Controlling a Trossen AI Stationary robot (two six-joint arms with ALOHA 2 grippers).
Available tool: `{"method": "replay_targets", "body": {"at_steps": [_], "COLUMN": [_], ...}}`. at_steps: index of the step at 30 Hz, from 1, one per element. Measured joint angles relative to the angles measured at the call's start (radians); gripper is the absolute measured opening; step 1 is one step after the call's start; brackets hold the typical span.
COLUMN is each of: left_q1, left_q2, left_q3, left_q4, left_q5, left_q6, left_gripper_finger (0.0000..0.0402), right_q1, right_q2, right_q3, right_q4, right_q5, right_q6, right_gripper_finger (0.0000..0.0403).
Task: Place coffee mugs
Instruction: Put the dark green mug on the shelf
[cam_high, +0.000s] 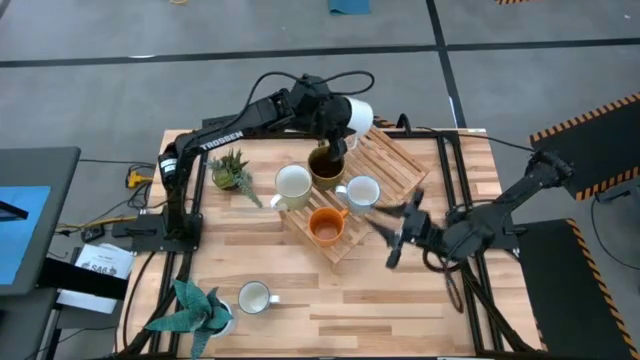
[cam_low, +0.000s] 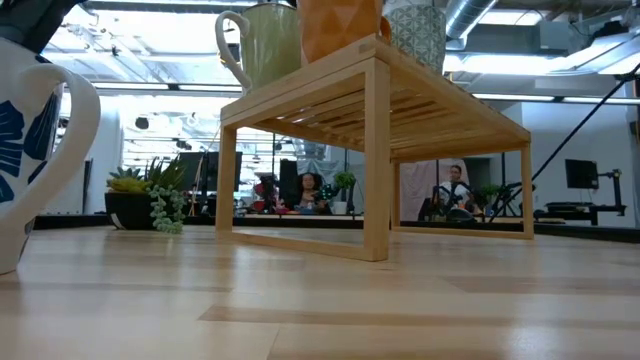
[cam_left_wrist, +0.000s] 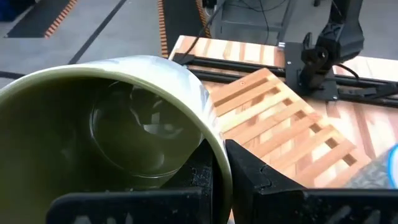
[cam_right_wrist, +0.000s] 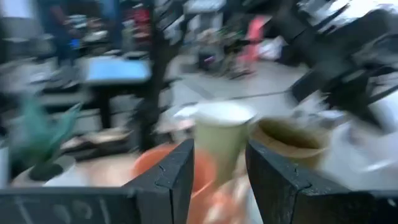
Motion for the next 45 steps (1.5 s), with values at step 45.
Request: {"method": "replay_targets", "body": {"at_steps": [45], "left_q1": [-0.829], "left_q2": [-0.084], "left_q3": [-0.271], "left_q4": [0.034], "left_q5": [0.041], "left_q6": [0.238], "left_gripper_finger": [0.0006], "right_q1": [-0.112], "right_q2": [-0.309], "right_q3": [0.081], "right_q4": [-0.255], "right_q5": [-0.112], "right_q6": [0.021], "right_gripper_finger": [0.0230]}}
